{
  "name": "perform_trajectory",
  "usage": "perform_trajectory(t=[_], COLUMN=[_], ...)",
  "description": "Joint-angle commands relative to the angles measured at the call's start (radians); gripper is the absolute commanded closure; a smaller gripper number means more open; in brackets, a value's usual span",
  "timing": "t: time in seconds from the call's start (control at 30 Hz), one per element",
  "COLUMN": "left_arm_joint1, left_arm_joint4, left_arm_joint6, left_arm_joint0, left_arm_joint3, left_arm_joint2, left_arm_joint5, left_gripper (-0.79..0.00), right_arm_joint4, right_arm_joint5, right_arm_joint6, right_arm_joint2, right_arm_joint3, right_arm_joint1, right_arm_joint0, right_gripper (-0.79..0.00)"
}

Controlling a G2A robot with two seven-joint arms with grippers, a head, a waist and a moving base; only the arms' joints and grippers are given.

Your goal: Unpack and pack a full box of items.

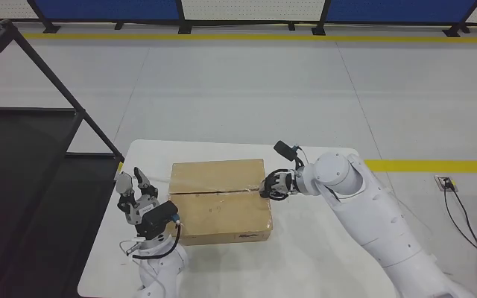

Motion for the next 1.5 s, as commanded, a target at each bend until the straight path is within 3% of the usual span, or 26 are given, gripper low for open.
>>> perform_trajectory(t=[0.0,0.53,0.63,0.73,0.77,0.83,0.87,0.9,1.23,1.37,1.47], left_arm_joint1=[0.0,0.012,0.019,0.028,0.035,0.05,0.056,0.06,0.06,0.073,0.089], left_arm_joint4=[-0.001,-0.049,-0.054,-0.071,-0.056,-0.041,-0.05,-0.066,-0.066,0.094,0.234], left_arm_joint6=[0.002,-0.036,-0.073,-0.106,-0.087,-0.02,-0.003,0.004,0.004,0.056,0.18], left_arm_joint0=[0.0,0.006,0.009,0.033,0.052,0.087,0.103,0.118,0.118,0.107,0.085], left_arm_joint3=[0.001,0.016,0.025,0.0,-0.009,-0.028,-0.046,-0.066,-0.066,-0.017,0.051], left_arm_joint2=[-0.003,-0.117,-0.159,-0.196,-0.214,-0.256,-0.279,-0.299,-0.299,-0.306,-0.311], left_arm_joint5=[0.001,-0.002,-0.049,-0.179,-0.233,-0.337,-0.391,-0.433,-0.433,-0.407,-0.384], left_gripper=[-0.256,-0.225,-0.246,-0.259,-0.366,-0.736,-0.785,-0.785,-0.785,-0.785,-0.785], right_arm_joint4=[0.0,0.029,0.029,0.029,0.028,0.028,0.029,0.029,0.027,0.027,0.024], right_arm_joint5=[0.0,-0.053,-0.055,-0.058,-0.059,-0.065,-0.067,-0.068,-0.079,-0.081,-0.079], right_arm_joint6=[0.002,0.01,0.013,0.015,0.016,0.017,0.019,0.02,0.023,0.024,0.026], right_arm_joint2=[-0.001,0.023,0.024,0.023,0.023,0.023,0.023,0.023,0.019,0.018,0.016], right_arm_joint3=[0.002,-0.005,-0.006,-0.007,-0.006,-0.005,-0.004,-0.003,0.006,0.008,0.006], right_arm_joint1=[0.0,0.005,0.006,0.006,0.007,0.007,0.007,0.007,0.006,0.006,0.006], right_arm_joint0=[0.001,-0.011,-0.012,-0.013,-0.013,-0.013,-0.013,-0.013,-0.008,-0.007,-0.006], right_gripper=[0.0,0.0,0.0,0.0,0.0,0.0,0.0,0.0,0.0,0.0,0.0])
